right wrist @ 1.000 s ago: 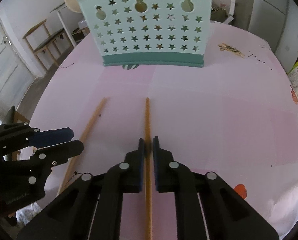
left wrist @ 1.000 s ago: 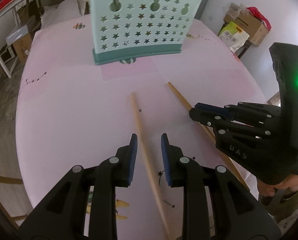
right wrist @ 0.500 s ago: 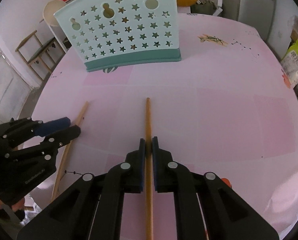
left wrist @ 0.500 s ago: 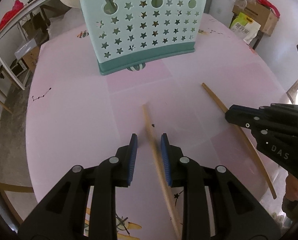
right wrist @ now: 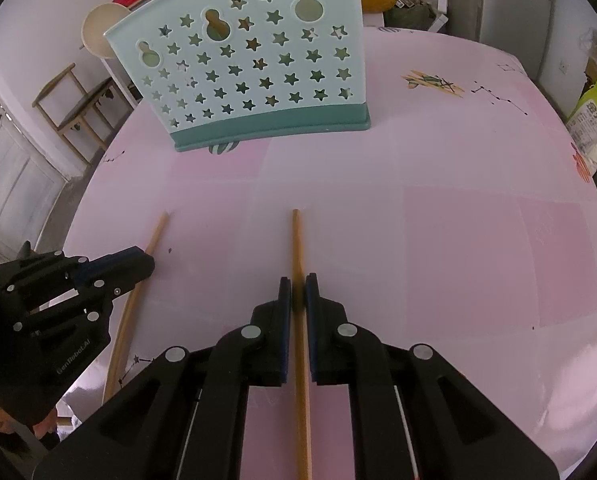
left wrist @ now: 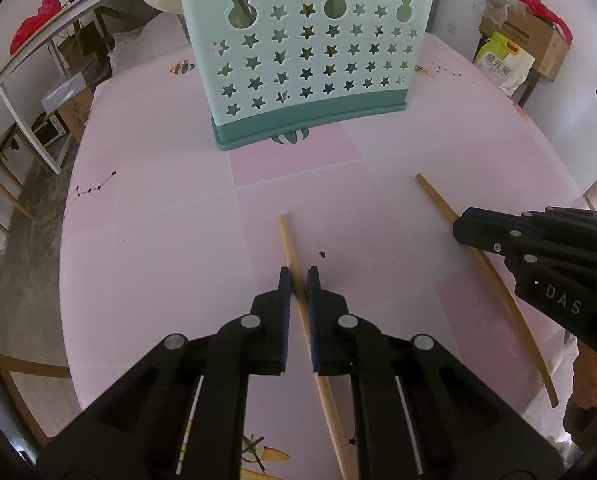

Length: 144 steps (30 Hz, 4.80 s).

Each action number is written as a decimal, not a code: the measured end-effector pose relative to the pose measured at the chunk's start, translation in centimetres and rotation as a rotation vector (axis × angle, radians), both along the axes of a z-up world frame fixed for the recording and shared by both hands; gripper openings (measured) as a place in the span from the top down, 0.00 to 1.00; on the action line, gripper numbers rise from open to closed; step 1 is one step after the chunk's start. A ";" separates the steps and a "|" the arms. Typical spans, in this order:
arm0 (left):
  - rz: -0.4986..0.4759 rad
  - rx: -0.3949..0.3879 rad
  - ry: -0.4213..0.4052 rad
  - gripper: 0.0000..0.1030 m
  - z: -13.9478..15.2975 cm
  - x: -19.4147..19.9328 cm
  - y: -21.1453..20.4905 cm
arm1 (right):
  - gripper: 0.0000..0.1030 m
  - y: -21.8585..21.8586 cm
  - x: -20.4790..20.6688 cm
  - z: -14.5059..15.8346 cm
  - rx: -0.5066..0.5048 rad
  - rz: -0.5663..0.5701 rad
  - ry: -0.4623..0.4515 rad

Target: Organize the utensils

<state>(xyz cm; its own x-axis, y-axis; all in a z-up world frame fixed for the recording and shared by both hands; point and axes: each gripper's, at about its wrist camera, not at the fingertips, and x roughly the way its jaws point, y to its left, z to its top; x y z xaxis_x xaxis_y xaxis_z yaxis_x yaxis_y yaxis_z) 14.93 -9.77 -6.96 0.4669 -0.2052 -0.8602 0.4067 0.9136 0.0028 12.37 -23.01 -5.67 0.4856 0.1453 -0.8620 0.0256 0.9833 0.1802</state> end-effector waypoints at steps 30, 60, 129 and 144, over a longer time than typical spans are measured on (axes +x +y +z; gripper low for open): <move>-0.003 0.020 -0.013 0.93 0.1 0.0 -0.6 | 0.92 0.1 0.0 0.1 0.001 0.002 -0.005; -0.047 -0.573 -0.503 0.96 23.3 0.2 7.1 | 0.93 0.8 -0.5 -0.1 -0.042 0.009 -0.048; 0.286 -0.509 -0.456 0.41 12.5 -1.0 15.4 | 0.96 -2.6 3.5 24.5 0.092 0.093 -0.578; 0.273 -0.438 -0.342 0.41 9.0 -1.6 13.4 | 0.71 -1.3 1.4 2.0 -0.075 0.254 0.016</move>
<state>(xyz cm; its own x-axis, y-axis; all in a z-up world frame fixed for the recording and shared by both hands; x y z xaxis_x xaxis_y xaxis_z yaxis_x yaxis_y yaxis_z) 13.36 3.60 2.07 0.7868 -0.3392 -0.5157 0.1999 0.9305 -0.3070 13.75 -24.34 -3.65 0.4278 0.1961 -0.8824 -0.2215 0.9692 0.1080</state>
